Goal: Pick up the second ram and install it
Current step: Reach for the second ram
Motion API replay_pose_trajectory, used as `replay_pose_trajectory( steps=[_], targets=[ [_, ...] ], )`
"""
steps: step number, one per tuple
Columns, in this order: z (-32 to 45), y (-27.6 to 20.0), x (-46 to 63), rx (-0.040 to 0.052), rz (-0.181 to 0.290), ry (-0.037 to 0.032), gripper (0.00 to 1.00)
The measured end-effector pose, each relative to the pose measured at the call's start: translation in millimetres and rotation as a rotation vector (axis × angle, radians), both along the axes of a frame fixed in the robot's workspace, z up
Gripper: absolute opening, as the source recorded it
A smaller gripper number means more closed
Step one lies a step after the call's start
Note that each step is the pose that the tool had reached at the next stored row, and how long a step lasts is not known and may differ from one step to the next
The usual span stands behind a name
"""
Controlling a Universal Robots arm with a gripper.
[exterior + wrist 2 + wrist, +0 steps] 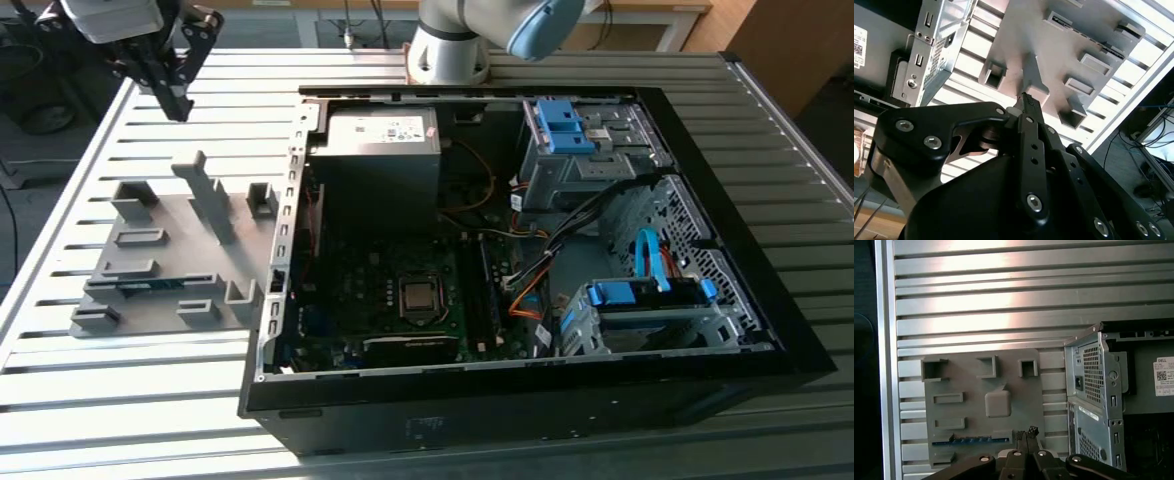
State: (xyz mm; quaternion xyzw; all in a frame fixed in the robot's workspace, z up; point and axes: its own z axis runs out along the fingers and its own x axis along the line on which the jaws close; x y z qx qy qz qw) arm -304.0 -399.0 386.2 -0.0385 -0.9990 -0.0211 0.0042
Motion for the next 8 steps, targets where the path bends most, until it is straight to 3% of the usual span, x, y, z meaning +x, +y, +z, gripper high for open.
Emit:
replay_pose_trajectory(
  steps=[8],
  targets=[
    [-0.4, 0.0, -6.4, 0.0000, 0.000, 0.0096, 0.11]
  ],
)
